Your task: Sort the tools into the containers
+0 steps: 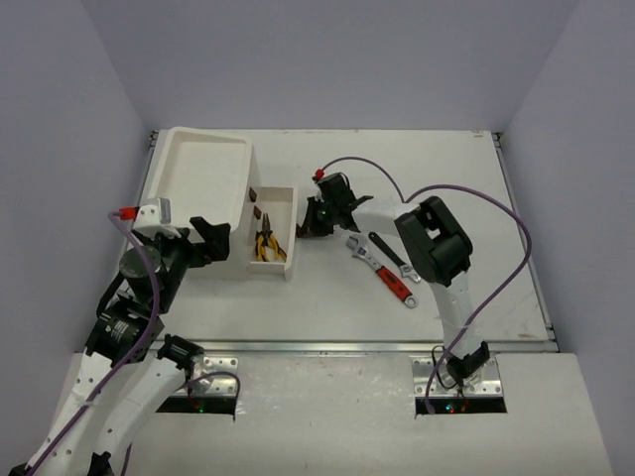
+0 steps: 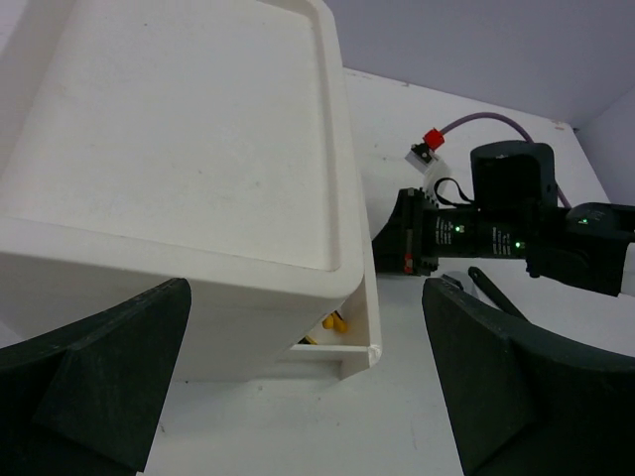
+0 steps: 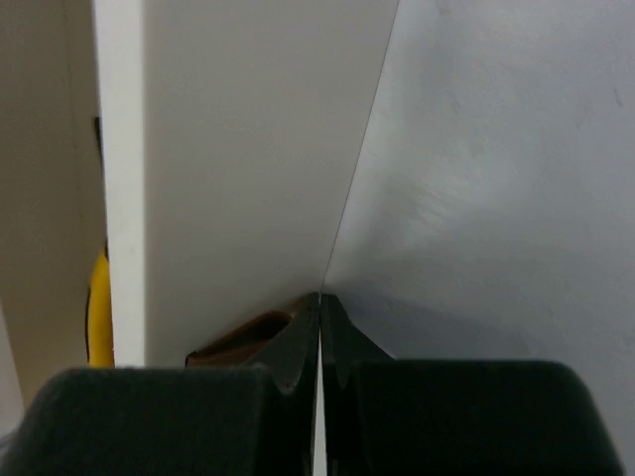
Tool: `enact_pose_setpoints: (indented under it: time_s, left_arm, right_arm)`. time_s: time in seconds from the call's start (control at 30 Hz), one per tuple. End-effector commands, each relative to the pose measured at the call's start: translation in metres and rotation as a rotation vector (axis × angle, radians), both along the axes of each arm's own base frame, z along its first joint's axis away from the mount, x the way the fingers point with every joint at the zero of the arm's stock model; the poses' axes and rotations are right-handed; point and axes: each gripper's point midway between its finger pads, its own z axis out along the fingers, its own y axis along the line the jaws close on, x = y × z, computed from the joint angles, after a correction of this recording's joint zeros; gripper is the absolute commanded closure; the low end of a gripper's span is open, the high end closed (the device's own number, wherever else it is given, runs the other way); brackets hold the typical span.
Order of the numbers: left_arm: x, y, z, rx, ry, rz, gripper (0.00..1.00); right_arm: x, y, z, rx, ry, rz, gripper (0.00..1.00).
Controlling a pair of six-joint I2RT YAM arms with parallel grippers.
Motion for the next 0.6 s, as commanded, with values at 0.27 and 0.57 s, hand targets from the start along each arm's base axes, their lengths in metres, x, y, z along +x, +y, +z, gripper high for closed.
enact_pose_setpoints:
  time_s: [0.27, 0.57]
  left_arm:
    - [0.004, 0.011, 0.019, -0.014, -0.059, 0.061, 0.0]
    - [0.006, 0.01, 0.017, -0.01, -0.049, 0.06, 0.0]
  right_arm:
    - [0.034, 0.086, 0.046, 0.341, -0.073, 0.2, 1.0]
    - [0.024, 0.121, 0.068, 0.485, -0.065, 0.225, 1.0]
